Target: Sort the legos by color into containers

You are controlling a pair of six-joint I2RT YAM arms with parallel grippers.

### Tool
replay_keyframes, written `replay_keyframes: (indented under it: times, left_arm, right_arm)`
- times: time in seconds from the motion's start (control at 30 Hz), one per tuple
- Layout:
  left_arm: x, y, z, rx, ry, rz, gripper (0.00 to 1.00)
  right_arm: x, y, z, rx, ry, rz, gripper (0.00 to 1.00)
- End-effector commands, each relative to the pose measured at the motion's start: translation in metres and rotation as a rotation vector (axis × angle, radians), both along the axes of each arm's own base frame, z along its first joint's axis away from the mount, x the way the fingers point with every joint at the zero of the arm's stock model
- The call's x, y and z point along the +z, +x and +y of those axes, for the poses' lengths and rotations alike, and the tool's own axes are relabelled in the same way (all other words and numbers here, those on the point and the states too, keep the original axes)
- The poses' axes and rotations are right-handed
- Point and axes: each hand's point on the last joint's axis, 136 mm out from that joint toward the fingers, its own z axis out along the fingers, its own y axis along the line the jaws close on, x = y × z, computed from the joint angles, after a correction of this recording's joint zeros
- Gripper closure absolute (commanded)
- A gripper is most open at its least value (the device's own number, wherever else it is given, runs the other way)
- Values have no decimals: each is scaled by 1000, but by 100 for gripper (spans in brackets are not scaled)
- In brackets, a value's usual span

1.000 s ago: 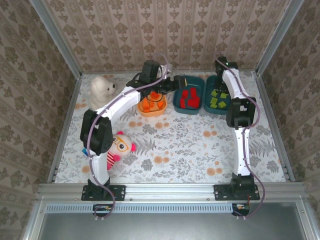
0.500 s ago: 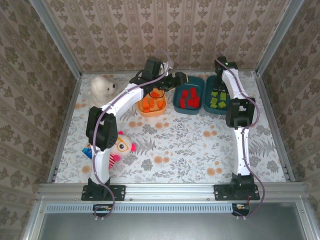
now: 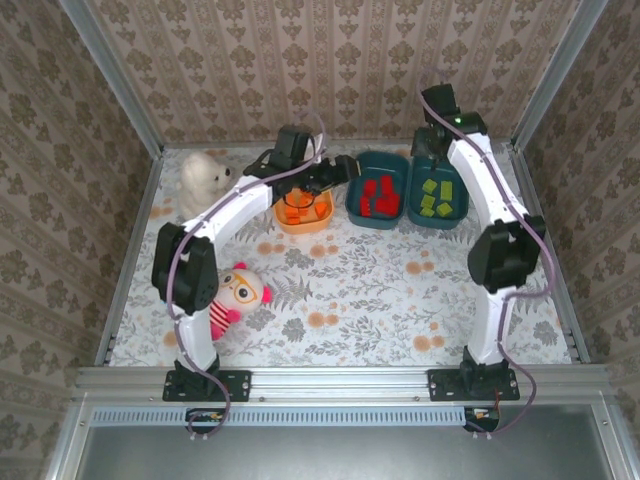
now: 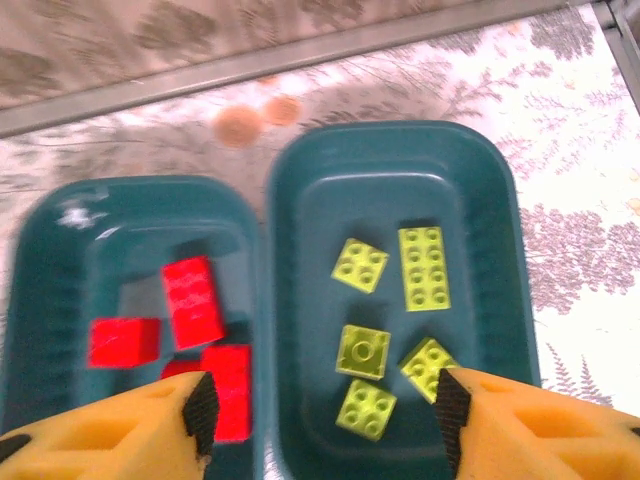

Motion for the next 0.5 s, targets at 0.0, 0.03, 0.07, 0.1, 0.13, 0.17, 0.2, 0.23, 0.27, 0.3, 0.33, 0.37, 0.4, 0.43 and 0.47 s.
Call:
replay_keyframes:
  times: [0.0,0.03,0.07,0.1,0.13,0.17,0.2,0.23,0.27,0.3,0.33,0.37,0.4,0.43,0.47]
  left_arm:
    - [15,-11,23,41,31,-48,16]
    - [12,-16,28,45,41,-43,16]
    - [12,-20,33,50,45,-43,16]
    - [11,-24,36,51,50,-42,16]
    - [11,-28,41,51,55,-45,16]
    - [10,-34,45,50,61,-45,16]
    - [9,-38,50,52,66,-42,16]
    - [8,-44,55,51,69,-40,0]
    - [6,-50,61,54,82,-39,0]
    - [4,-57,67,52,100,-38,0]
    - [2,-64,74,52,121,-38,0]
    - [-2,-71,83,57,154,-40,0]
    - [-4,-77,93,74,186,-49,0]
    - [-6,-83,106,96,225,-61,0]
    - [-10,-90,120,121,270,-72,0]
  right_arm:
    - [15,-22,8,1,25,-80,30]
    - [20,-35,14,17,39,-100,18]
    - [23,-48,20,36,58,-116,0]
    - [22,-59,24,48,75,-124,0]
    - [25,-74,29,66,94,-140,0]
    - [27,-89,35,92,114,-158,0]
    - [25,-102,40,120,133,-166,0]
    - [28,-118,46,152,158,-185,0]
    - [29,-135,50,176,172,-200,0]
    - [26,-148,51,184,173,-199,0]
    - [24,-164,49,186,173,-201,0]
    - [21,-178,44,169,163,-199,0]
    - [16,-189,36,140,145,-192,0]
    - [11,-201,23,91,109,-185,0]
    - [5,-213,7,27,70,-183,0]
